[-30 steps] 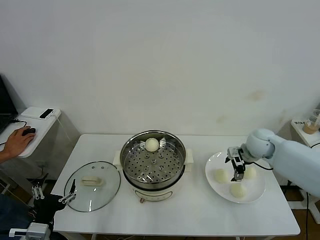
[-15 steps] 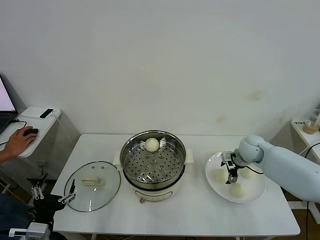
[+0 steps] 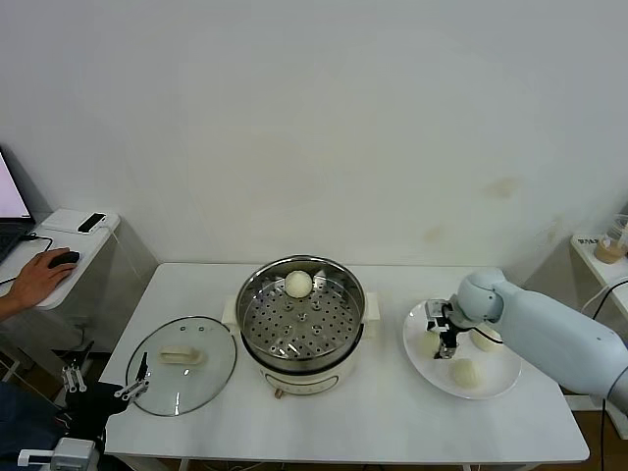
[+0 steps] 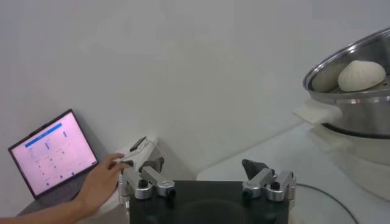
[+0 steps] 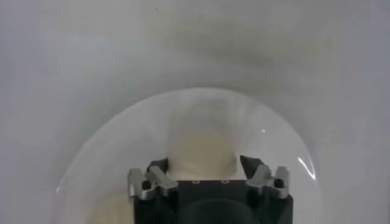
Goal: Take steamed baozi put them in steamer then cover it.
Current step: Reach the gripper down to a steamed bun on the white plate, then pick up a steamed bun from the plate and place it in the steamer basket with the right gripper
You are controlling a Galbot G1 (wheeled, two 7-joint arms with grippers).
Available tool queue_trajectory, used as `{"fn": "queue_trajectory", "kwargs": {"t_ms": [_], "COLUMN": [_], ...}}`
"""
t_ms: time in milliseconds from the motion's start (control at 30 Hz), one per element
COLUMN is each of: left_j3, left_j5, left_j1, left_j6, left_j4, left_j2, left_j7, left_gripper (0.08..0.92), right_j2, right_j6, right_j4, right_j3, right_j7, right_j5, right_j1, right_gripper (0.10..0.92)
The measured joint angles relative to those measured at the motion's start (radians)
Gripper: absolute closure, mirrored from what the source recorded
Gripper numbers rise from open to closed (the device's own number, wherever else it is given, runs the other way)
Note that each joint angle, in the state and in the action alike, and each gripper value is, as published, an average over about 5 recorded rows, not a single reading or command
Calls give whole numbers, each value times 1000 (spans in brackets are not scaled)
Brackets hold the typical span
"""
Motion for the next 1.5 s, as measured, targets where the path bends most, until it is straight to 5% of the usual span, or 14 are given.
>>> {"fn": "queue_trajectory", "kwargs": {"t_ms": [200, 967, 1500], "left_j3": [-1, 7, 7], "left_j5": [0, 0, -1], "left_j1": [2, 5, 3], "left_j6": [0, -1, -2], "left_j4": [-3, -10, -11], "left_j2": [-3, 5, 2], "left_j7": [0, -2, -3], "left_gripper": [177, 177, 177], "right_j2": [-3, -78, 171], "right_j6": [-3, -79, -226], "right_j4": [1, 161, 198], "right_j3": [0, -145, -276], "right_j7": [-5, -42, 72], "right_j5": [-2, 183, 477], "right_j1": [6, 352, 571], "right_gripper": [411, 406, 398]}}
